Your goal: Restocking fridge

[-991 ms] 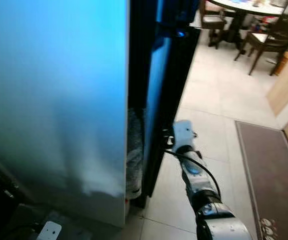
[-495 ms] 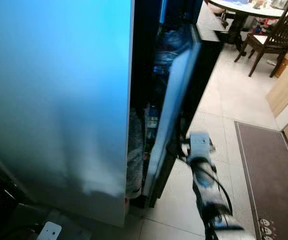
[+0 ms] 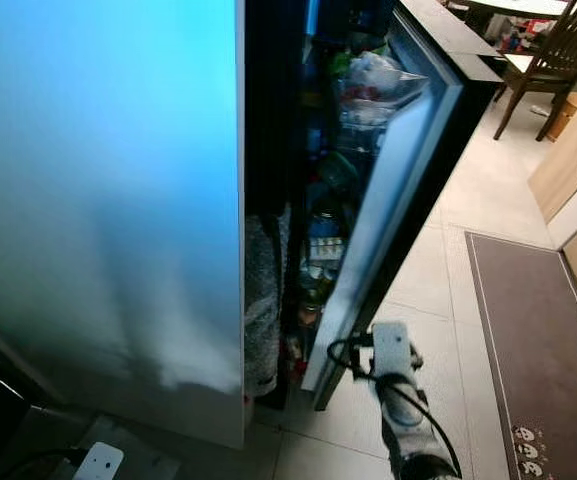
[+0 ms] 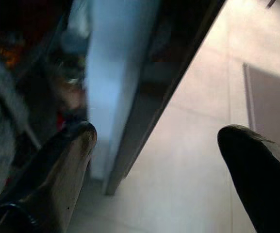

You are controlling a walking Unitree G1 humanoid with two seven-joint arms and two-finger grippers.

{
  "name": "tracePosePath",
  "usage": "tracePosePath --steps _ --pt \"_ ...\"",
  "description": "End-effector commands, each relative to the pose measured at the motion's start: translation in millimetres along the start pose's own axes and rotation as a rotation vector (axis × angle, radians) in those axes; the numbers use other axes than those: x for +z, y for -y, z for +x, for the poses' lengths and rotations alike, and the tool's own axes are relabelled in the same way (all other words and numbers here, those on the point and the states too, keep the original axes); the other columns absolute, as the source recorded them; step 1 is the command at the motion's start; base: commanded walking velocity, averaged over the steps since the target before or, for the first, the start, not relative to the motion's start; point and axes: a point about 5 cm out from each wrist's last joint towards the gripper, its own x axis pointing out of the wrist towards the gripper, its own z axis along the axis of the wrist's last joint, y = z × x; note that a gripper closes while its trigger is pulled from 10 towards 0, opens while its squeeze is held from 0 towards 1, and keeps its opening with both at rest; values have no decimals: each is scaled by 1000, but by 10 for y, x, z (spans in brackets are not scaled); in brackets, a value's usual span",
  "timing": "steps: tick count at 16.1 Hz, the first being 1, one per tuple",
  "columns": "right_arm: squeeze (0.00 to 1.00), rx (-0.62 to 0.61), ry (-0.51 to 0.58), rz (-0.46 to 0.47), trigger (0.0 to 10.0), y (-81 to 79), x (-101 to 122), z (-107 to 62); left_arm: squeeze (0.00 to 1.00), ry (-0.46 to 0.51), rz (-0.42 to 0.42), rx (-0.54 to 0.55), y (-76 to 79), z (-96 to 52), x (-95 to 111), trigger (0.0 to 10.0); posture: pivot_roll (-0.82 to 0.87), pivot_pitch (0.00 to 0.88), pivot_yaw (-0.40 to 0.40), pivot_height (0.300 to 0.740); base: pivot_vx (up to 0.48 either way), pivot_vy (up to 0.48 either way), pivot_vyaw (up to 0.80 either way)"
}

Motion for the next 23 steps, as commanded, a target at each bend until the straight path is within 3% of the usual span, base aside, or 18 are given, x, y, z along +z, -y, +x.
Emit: tracePosePath --steps 1,6,11,17,20,23 --pt "0 19 -52 10 10000 -19 -94 -22 0 -4 -7 -14 36 -4 -9 10000 -88 0 -88 740 0 0 0" --pt "0 123 -223 1 10000 -139 -405 -128 0 -12 -19 -15 42 -5 -15 10000 -87 0 -90 740 0 0 0" --pt "0 123 -458 15 10000 -108 -946 -437 0 -16 -19 -26 51 -5 -20 10000 -81 0 -91 740 0 0 0" --pt "0 133 -529 22 10000 -95 -1218 -657 0 -17 -8 -34 46 -5 -24 10000 -82 0 -87 740 0 -176 0" --pt "0 118 -534 -2 10000 -54 -1235 -671 0 -21 -7 -38 49 -6 -30 10000 -77 0 -87 740 0 -329 533" --pt "0 105 -529 39 10000 -47 -1222 -660 0 -23 -7 -40 53 -7 -39 10000 -78 0 -87 740 0 -414 267"
